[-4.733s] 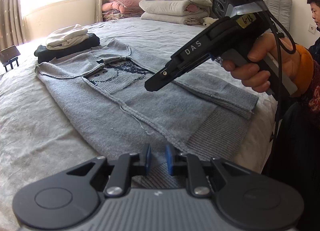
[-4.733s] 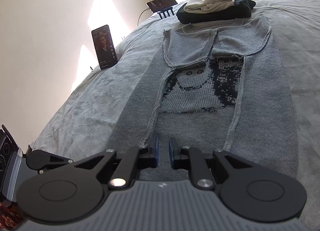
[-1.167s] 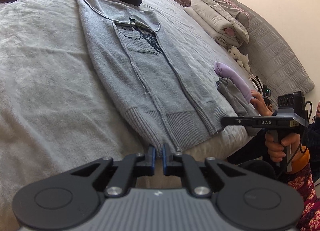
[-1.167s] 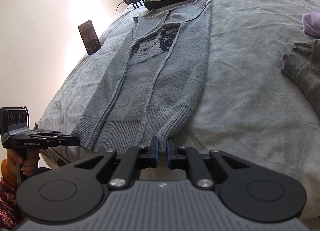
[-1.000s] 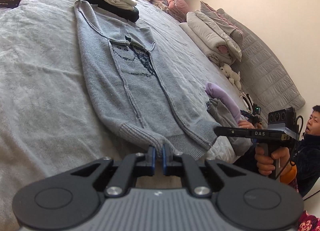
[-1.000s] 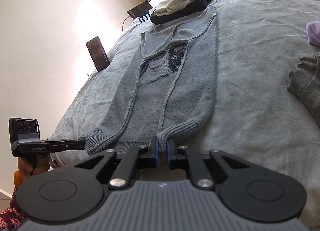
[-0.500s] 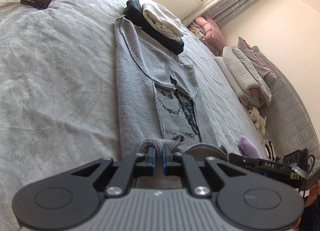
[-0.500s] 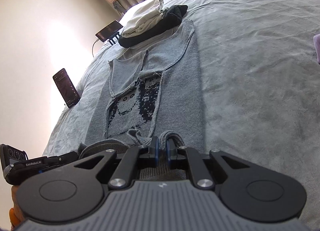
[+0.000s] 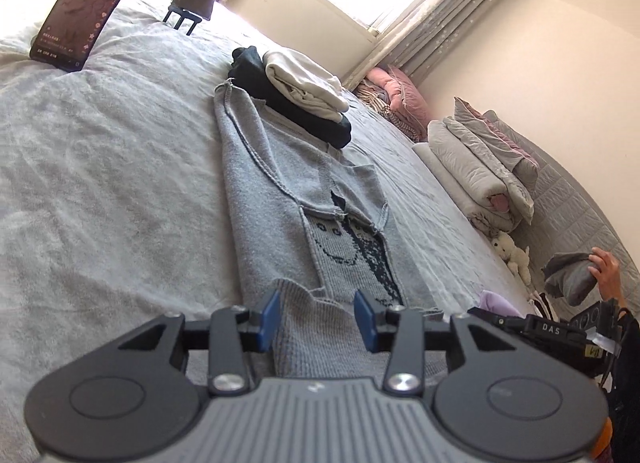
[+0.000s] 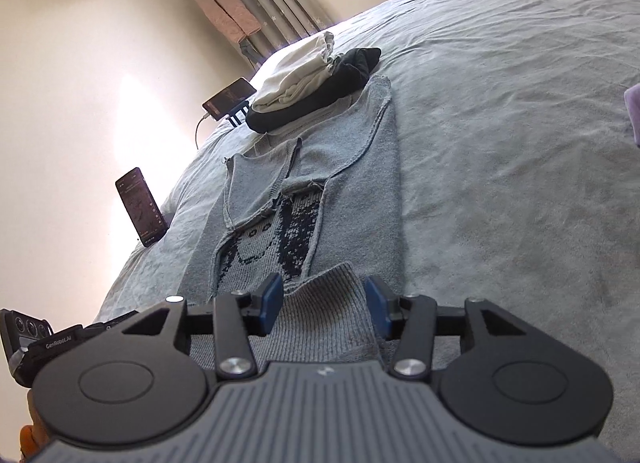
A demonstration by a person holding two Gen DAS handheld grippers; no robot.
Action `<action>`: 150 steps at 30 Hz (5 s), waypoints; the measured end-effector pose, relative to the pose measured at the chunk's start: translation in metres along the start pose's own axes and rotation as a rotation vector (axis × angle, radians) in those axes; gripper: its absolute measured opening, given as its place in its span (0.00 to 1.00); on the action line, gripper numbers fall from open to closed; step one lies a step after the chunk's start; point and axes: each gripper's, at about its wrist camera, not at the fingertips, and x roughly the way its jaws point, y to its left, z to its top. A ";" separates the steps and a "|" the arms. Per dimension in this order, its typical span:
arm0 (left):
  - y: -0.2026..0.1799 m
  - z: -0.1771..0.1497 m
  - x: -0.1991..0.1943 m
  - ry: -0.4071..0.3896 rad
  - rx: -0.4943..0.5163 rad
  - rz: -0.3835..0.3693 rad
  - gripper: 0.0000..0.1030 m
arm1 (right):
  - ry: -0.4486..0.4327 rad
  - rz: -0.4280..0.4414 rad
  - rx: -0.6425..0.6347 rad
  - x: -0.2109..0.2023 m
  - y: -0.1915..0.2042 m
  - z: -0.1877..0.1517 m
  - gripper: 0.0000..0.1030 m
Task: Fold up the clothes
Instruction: 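Lift the hem with both grippers and fold it over toward the collar, then open both grippers and release the folded hem, then grasp the folded hem edge again with both grippers, then fold the hem section further over toward the collar with both grippers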
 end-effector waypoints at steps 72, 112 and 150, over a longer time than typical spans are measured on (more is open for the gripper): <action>-0.024 0.032 0.081 -0.162 0.219 0.193 0.26 | -0.178 -0.212 -0.504 0.091 0.060 0.001 0.35; 0.057 0.008 0.053 0.204 -0.407 -0.037 0.24 | 0.101 0.022 0.271 0.034 -0.047 0.008 0.54; 0.028 -0.048 -0.028 0.293 -0.432 -0.003 0.12 | 0.211 0.079 0.319 -0.050 -0.024 -0.047 0.18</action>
